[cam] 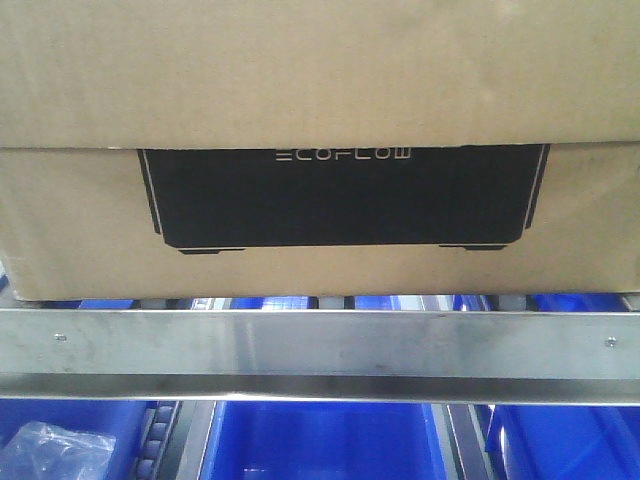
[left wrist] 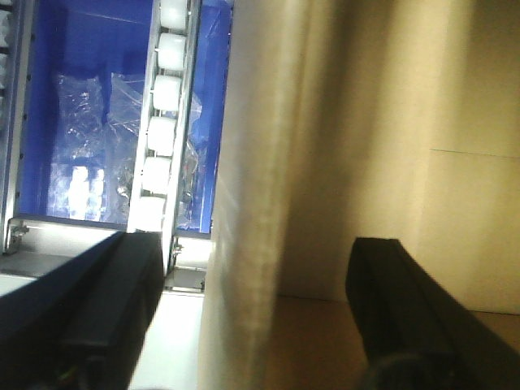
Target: Grab box from left shelf to table start
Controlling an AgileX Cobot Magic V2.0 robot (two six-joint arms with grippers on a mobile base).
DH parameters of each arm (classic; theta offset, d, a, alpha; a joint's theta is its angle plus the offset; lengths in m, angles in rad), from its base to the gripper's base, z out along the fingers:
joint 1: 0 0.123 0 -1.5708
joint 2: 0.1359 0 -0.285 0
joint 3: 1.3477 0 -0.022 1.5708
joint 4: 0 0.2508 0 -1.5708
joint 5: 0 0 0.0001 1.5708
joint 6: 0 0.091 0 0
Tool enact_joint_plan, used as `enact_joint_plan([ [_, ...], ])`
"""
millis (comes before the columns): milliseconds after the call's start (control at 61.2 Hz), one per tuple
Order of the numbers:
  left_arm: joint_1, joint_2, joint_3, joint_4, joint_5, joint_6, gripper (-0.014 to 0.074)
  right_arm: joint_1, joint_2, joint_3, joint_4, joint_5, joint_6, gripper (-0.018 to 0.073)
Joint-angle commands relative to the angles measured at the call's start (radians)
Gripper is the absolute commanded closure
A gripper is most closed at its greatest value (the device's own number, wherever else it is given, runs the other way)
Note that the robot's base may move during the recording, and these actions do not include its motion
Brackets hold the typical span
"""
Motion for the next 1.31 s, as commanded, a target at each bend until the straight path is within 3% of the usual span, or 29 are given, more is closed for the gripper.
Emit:
enact_joint_plan([
  [0, 0.002, -0.038, -0.035, 0.006, -0.028, 0.000, 0.0213, -0.004, -0.003, -0.004, -0.006, -0.091, -0.009, 0.0541],
  [359, 0.002, -0.031, -0.035, 0.008, -0.028, 0.000, 0.0224, -0.004, -0.003, -0.004, -0.006, -0.091, -0.009, 0.0541],
  [849, 0.000, -0.016, -0.035, 0.008, -0.030, 0.000, 0.0629, -0.004, -0.003, -0.004, -0.006, -0.091, -0.009, 0.0541],
  [980, 0.000, -0.016, -0.035, 0.008, -0.034, 0.000, 0.0680, -0.004, -0.003, -0.004, -0.006, -0.091, -0.009, 0.0541],
  [1290, 0.000, -0.016, -0.035, 0.009, -0.027, 0.000, 0.0682, -0.004, -0.003, -0.004, -0.006, -0.091, -0.009, 0.0541],
])
